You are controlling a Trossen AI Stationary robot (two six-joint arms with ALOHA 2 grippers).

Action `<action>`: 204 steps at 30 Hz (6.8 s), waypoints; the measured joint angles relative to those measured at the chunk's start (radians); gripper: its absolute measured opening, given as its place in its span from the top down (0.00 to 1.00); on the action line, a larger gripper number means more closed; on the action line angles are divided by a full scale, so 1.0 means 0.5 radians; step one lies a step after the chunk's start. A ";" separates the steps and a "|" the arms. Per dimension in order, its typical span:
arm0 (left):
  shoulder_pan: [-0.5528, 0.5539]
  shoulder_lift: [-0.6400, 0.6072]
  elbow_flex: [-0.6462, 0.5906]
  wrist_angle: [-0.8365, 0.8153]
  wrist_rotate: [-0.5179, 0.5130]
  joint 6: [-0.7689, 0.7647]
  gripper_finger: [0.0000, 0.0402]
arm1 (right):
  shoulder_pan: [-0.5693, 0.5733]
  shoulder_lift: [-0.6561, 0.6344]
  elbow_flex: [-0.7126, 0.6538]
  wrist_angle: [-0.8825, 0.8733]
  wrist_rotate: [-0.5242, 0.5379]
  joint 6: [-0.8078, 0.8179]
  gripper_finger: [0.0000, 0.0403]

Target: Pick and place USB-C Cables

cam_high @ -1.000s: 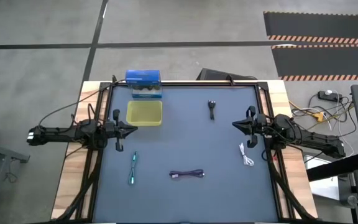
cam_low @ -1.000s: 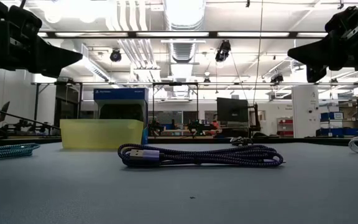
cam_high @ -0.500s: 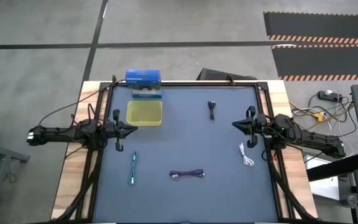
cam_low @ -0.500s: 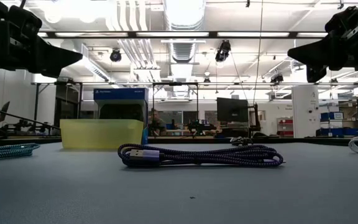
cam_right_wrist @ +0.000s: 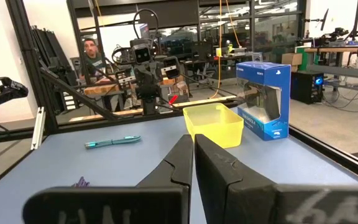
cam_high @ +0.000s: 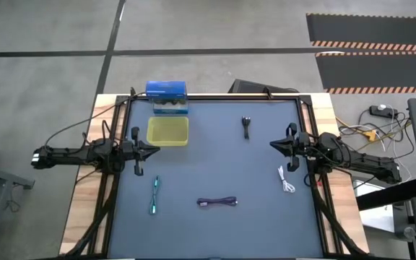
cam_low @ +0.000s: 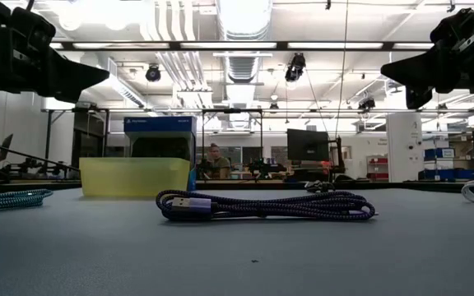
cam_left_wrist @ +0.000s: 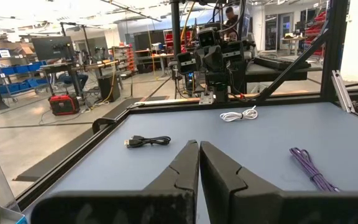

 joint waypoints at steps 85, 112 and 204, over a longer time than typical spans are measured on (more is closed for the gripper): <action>-0.001 0.259 0.004 0.835 -0.255 -0.673 1.00 | 0.064 0.747 0.217 1.092 0.207 0.105 0.98; -0.002 0.343 0.003 0.837 -0.283 -0.683 1.00 | 0.379 2.424 1.569 0.682 0.201 -0.456 0.98; -0.002 0.589 0.008 1.295 -0.287 -0.526 1.00 | 1.090 4.140 3.172 -1.708 0.279 0.370 0.68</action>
